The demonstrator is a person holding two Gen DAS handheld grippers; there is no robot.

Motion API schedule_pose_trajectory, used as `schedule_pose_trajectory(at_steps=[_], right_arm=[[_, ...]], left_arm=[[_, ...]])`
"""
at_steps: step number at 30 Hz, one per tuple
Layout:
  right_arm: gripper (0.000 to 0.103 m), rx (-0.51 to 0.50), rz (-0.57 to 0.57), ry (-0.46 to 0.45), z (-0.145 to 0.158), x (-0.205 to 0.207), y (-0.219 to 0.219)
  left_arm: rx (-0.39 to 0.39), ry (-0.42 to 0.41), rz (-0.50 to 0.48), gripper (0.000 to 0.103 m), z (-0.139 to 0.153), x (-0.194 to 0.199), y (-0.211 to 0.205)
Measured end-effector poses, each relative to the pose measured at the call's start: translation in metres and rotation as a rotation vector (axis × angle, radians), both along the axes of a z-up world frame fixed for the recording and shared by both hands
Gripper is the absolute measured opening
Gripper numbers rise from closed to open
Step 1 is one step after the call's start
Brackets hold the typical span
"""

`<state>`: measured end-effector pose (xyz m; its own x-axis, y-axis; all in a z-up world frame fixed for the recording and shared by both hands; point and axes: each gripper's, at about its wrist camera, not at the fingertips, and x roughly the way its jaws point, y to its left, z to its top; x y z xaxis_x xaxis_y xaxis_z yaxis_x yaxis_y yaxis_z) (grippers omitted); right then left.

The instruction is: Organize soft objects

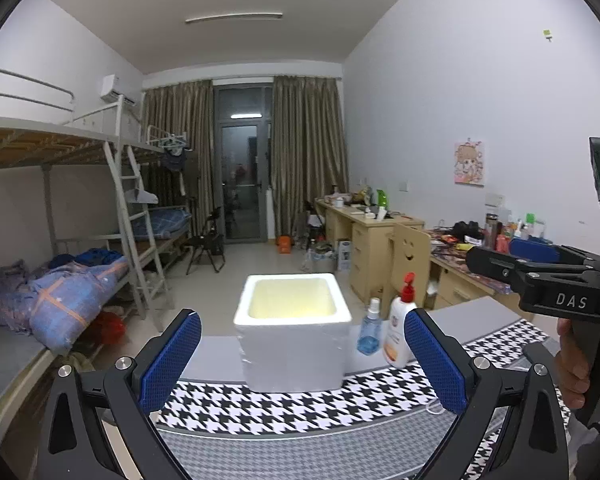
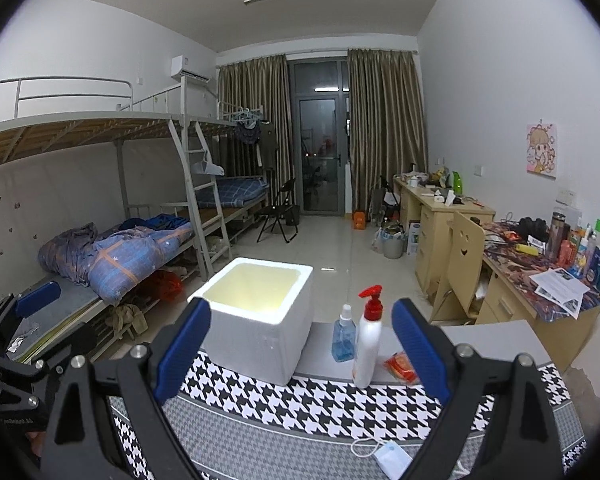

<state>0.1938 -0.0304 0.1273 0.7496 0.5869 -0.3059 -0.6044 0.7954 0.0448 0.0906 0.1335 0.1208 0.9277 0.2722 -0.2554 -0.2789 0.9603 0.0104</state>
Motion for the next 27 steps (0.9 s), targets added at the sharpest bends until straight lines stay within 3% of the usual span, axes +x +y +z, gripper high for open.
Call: schedule_pose_trajectory(at_steps=[27], right_arm=[[0.094,0.031,-0.069,-0.006,-0.036,-0.014,-0.057]], left_arm=[[-0.026,-0.017,-0.050,0.102,-0.032,-0.012,-0.039]])
